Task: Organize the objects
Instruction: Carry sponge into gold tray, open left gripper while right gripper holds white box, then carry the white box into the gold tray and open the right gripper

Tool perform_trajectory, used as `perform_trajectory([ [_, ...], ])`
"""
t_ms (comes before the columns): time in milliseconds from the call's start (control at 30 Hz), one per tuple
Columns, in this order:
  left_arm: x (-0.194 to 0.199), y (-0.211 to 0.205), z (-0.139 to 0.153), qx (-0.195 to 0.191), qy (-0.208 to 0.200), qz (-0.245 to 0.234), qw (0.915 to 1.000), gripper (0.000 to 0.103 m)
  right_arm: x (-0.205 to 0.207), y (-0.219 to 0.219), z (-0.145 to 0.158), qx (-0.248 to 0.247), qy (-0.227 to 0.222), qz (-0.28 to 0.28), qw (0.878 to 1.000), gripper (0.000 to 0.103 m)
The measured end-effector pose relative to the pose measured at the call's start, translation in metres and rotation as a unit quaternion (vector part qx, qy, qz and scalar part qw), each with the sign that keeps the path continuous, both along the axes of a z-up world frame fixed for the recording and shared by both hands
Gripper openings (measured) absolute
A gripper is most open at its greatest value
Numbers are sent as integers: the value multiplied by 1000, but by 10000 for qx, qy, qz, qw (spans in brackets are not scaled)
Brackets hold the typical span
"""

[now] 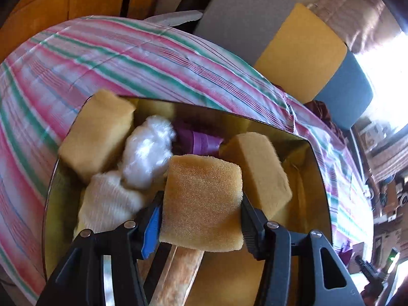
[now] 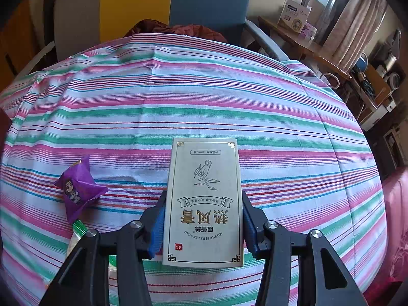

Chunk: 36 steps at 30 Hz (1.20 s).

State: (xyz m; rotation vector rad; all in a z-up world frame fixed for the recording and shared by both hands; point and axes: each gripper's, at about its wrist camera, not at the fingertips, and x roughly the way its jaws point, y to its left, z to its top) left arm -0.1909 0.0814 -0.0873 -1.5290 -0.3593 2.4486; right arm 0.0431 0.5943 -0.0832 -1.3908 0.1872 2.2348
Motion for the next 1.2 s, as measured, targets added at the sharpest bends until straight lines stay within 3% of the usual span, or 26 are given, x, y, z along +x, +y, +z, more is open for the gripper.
perform_trajectory([
  [167,-6,10,2,-196,20,-188,9996,62,0,0,0,1,-1,1,10000,51],
  [300,3,6,6,-123,91,-201,9997,68,0,0,0,0,-1,-1,10000,51],
  [467,14,7,13,-276,259,-259,9989,69,-1,1,0,6,-1,3,10000,52],
  [667,55,2,38,-569,767,-275,9951,69,-2,2,1,68,-16,5,10000,51],
  [900,122,9,66,-1087,1551,-617,9800,69,-3,0,0,158,-49,23,9999,51],
  [1200,158,9,72,-1139,1710,-724,9760,69,-5,-3,-1,221,-70,10,9997,51],
])
